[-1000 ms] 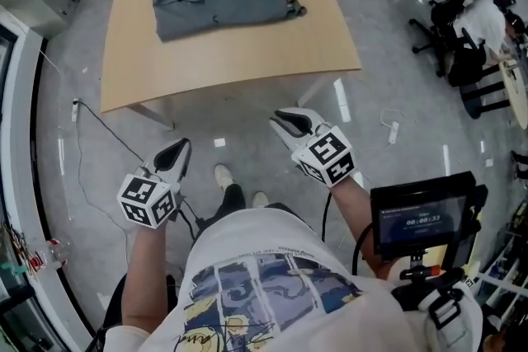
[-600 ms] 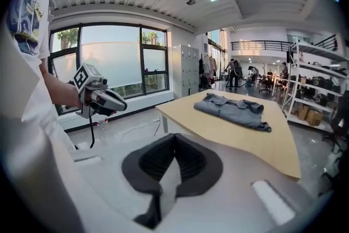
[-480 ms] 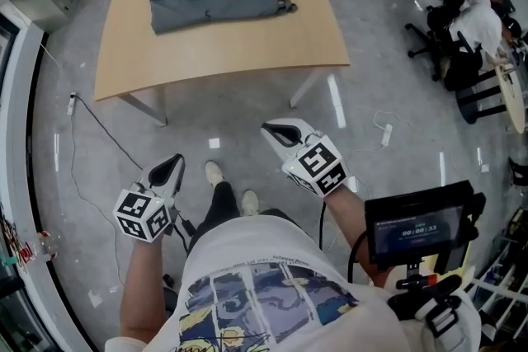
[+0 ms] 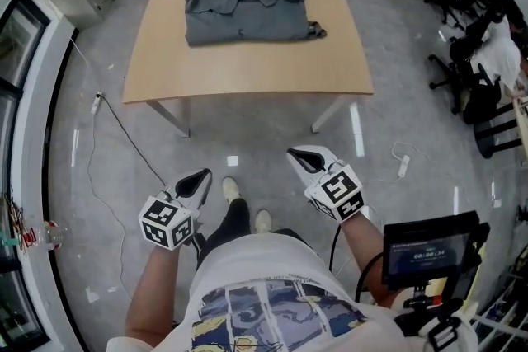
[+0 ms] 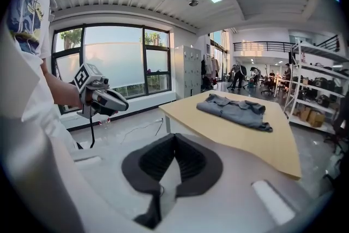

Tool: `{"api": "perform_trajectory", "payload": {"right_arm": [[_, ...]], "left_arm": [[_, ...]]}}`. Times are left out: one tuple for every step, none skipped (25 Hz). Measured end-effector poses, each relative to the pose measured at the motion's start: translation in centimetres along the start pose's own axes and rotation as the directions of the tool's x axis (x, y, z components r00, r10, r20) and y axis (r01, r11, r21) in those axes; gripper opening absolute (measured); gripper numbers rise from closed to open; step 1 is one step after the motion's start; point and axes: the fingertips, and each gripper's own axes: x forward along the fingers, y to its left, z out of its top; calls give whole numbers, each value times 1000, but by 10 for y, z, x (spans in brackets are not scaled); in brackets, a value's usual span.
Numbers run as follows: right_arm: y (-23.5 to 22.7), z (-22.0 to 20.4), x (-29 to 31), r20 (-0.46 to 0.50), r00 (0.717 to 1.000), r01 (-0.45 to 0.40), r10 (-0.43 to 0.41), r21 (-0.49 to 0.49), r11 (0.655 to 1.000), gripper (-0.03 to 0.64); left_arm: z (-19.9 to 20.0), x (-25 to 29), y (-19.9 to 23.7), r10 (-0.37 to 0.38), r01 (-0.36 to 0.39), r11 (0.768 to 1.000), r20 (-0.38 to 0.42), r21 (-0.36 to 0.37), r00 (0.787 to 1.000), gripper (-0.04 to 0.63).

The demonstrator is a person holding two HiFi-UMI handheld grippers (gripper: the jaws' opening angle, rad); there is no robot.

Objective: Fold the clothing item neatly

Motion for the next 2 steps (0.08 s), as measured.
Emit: {"api": "perform_trajectory", "payload": {"right_arm": [[2,-2,0,-6,1000,-2,2,4,1000,3],[4,-4,0,-11,1000,-5,5,7,1000,3]], "left_arm": [[-3,-2,0,2,-2,1000,-4,-6,1000,9],[-5,-5,0,4,-4,1000,-8,-12,1000,9]]}}
